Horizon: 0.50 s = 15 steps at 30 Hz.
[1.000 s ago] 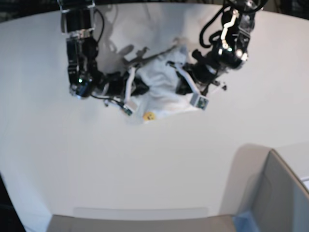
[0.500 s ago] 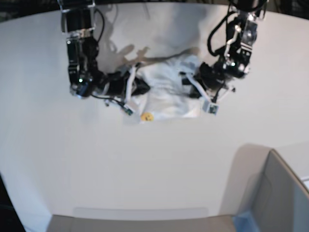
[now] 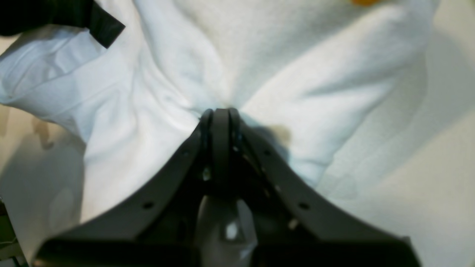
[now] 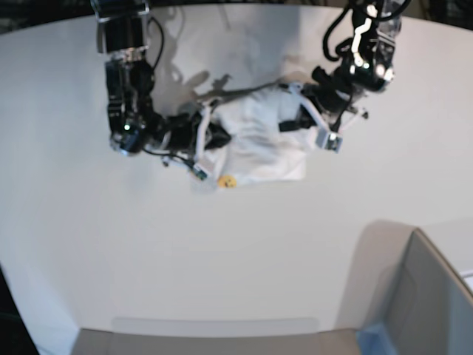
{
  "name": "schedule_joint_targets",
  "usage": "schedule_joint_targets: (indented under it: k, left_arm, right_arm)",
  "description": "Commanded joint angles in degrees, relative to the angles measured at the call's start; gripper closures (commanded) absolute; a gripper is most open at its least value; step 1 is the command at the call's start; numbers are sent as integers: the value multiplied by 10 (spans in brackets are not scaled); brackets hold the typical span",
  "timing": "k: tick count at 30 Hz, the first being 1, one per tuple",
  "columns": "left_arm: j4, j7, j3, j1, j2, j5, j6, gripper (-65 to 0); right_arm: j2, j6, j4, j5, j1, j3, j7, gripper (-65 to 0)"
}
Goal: Layout the t-shirt on the table in an organized manner, then fold the t-shirt properly
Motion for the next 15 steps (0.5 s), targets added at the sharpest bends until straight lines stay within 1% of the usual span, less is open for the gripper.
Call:
schedule_joint_targets:
  k: [1, 4, 6, 10, 15]
  left_arm:
    - [13, -11, -2, 2, -3, -5, -2, -12]
    - [13, -11, 1, 10, -3, -6, -2, -12]
    - [10, -11, 16, 12, -4, -3, -2, -12]
    - [-42, -11, 36, 8, -5, -2, -2, -12]
    - [-103, -11, 32, -18, -5, -2, -2, -12]
  right_arm:
    - [0, 8, 6, 3, 10, 0, 5, 0]
    - [0, 8, 6, 3, 10, 0, 5, 0]
    - [0, 8, 6, 5, 10, 0, 5, 0]
    - [0, 8, 10, 13, 10, 0, 5, 0]
    - [4, 8, 47, 96, 7, -6, 4, 0]
